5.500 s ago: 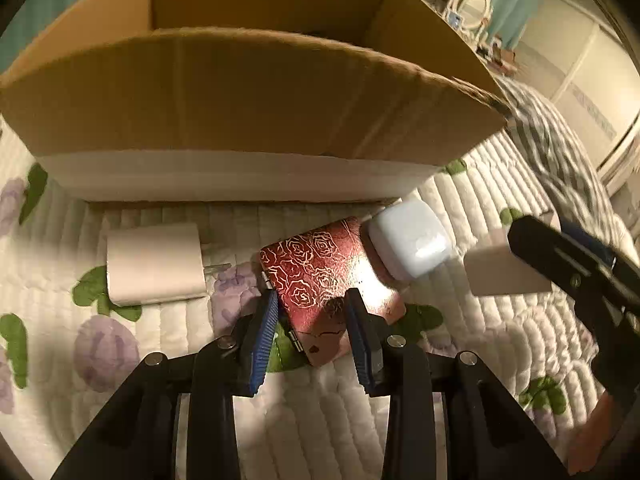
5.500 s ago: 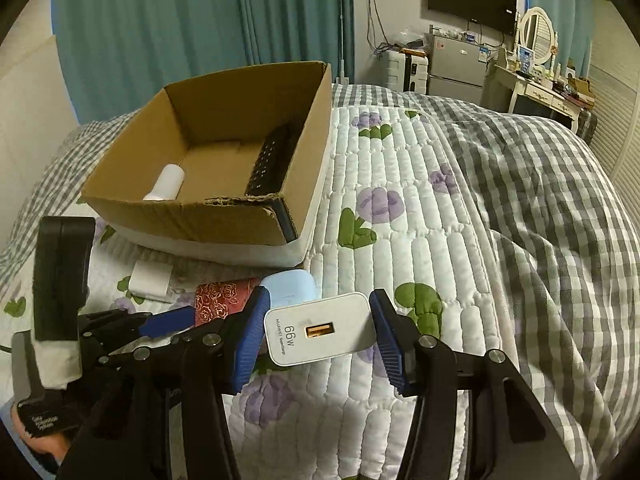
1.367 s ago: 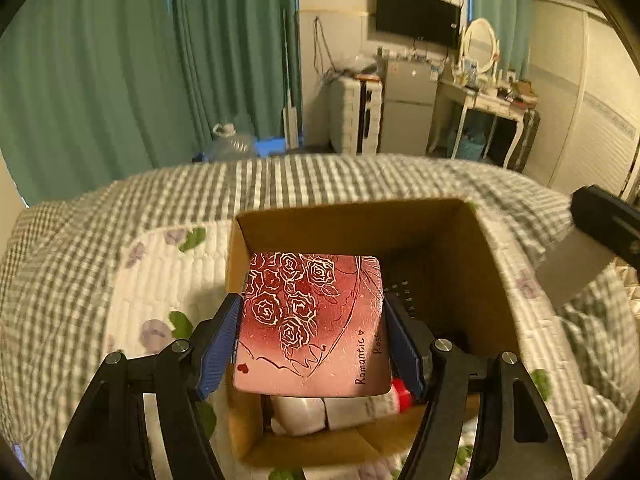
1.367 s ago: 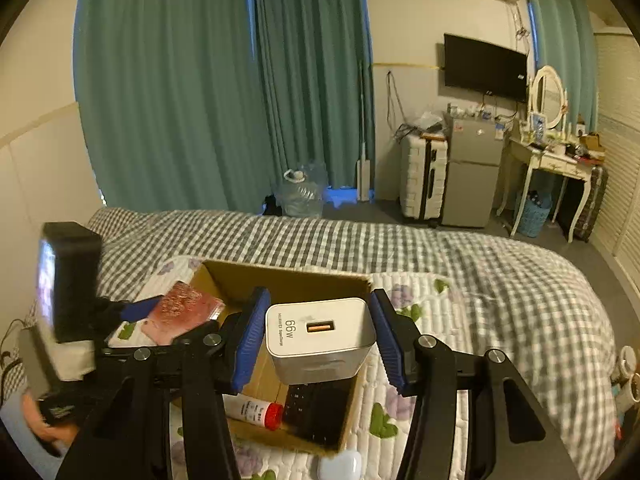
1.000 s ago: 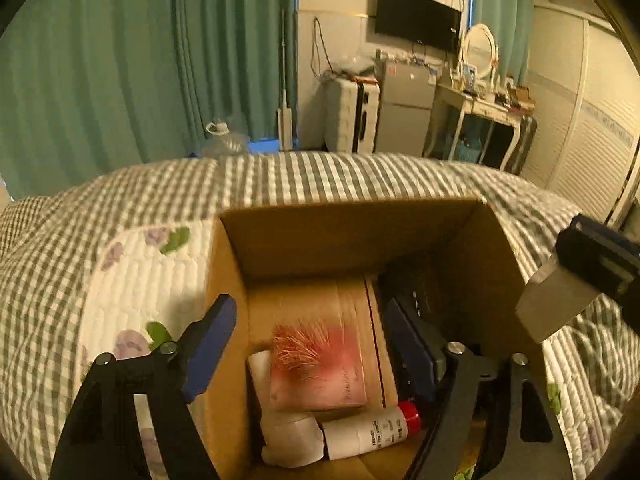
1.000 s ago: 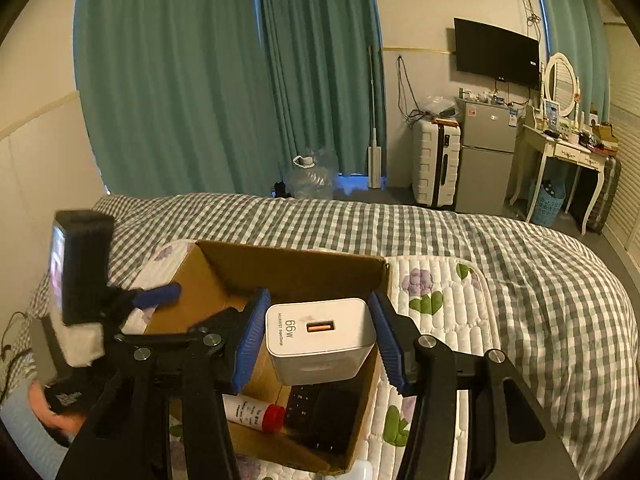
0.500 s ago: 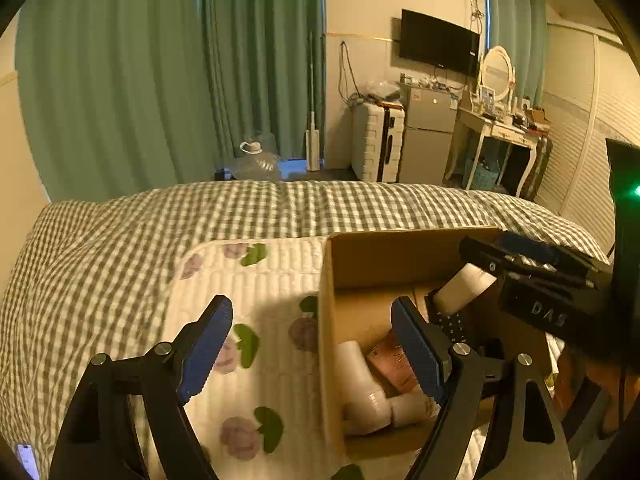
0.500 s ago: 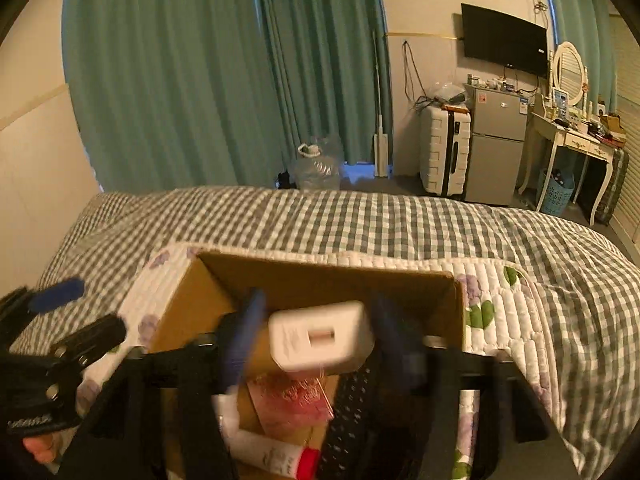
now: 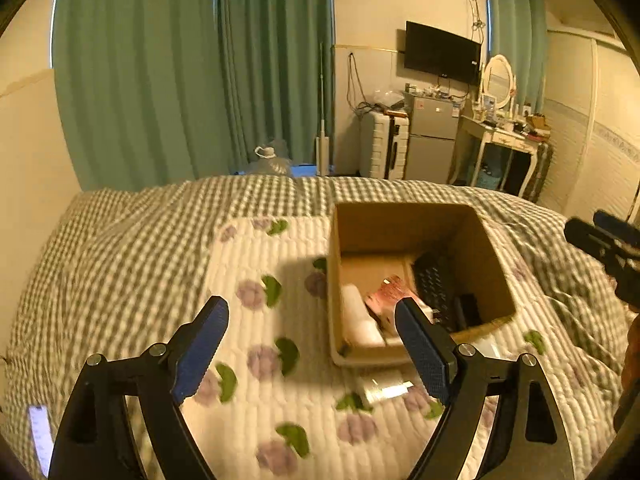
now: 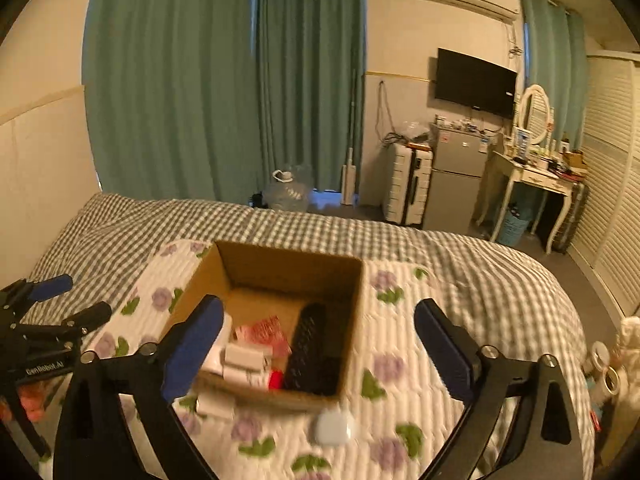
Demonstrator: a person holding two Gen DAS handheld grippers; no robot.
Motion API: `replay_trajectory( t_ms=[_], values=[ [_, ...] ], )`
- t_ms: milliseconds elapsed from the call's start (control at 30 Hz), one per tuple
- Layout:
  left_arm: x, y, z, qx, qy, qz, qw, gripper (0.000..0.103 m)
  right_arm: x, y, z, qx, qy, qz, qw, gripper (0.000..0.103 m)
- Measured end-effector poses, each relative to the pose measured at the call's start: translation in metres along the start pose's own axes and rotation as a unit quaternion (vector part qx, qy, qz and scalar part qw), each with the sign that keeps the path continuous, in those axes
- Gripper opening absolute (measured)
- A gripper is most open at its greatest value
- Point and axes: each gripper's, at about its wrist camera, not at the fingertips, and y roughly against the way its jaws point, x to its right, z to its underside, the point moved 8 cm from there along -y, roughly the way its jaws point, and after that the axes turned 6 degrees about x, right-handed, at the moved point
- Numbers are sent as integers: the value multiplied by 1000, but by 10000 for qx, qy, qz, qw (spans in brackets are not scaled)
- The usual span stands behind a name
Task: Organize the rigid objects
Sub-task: 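Release the white charger into the box with the right gripper, then grasp the white power bank with the left gripper while the right grasps the blue earbud case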
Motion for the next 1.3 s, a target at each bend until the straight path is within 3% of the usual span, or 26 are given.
replay_trajectory(
  t_ms=[200,333,500,567,633,700,867,1000,1300],
  values=[
    [9,5,40,-182,101,33,9998,88,10,2,59,-451,-86,80,9989,99],
    [13,-18,75,-600,259,66,9978,88,7,-27,100,-903,-57,-51,9959,99],
    [13,-48,113,-852,288,-123,9959,88,4,-70,141,-1375,12,-72,9905,98],
    [13,-57,124,-914,196,-182,9955,88,3,-82,156,-1543,63,-68,9880,94],
    [14,-65,134,-968,69,-267,9949,88,5,-95,174,-1749,29,-35,9846,81],
    [19,-71,143,-1032,-54,-219,9944,88,4,-105,188,-1924,30,-28,9813,77],
    [22,-77,155,-1183,43,-140,9929,88,1,-125,199,-2131,247,26,9767,71],
    [31,-77,161,-1266,-24,-68,9919,88,1,-131,202,-2153,409,197,9755,51],
    [58,-83,154,-1300,-34,-6,9915,88,-6,-80,175,-1485,231,-38,9886,50]
  ],
)
